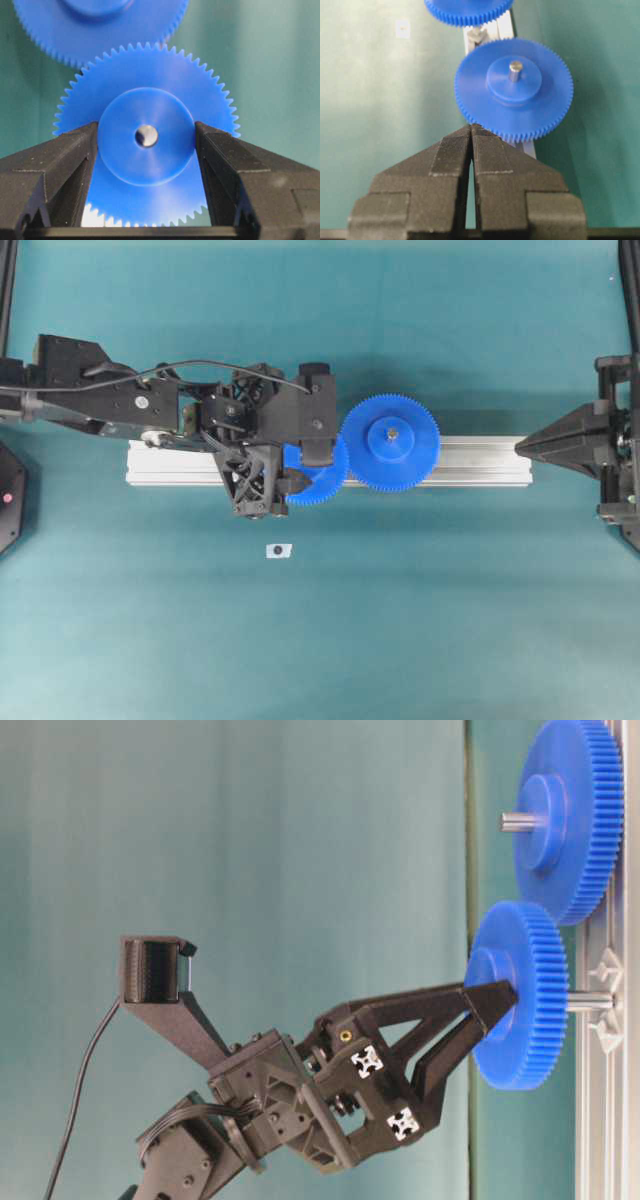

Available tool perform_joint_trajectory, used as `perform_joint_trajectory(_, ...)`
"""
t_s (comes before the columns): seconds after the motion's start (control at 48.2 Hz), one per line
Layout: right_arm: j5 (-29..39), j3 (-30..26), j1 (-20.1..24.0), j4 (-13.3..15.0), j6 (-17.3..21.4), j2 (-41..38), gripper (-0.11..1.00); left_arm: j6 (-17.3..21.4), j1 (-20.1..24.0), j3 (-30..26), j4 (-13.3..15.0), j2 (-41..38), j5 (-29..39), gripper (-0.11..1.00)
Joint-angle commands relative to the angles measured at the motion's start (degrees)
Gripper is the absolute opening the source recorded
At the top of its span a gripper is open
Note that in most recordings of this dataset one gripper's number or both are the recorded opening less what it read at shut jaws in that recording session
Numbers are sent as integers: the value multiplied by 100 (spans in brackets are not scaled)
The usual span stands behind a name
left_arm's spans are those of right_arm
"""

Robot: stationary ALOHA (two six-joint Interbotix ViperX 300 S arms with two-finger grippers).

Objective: Find the location of the shaft and insert the small gear.
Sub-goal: 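Align the gear's bore with the shaft tip, meshing with the large gear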

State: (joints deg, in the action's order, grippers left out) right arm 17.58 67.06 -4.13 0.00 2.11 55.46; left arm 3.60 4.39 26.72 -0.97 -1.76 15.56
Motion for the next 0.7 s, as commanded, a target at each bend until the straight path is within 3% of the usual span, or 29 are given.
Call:
perform_joint_trajectory(0.0,70,-53,-9,-9,53,44,5,-9,88,-105,-18,26,-26,64)
perform_joint_trajectory(0.684,193,-53,-9,-9,62,176,5,-18,88,185,-26,281,519,64)
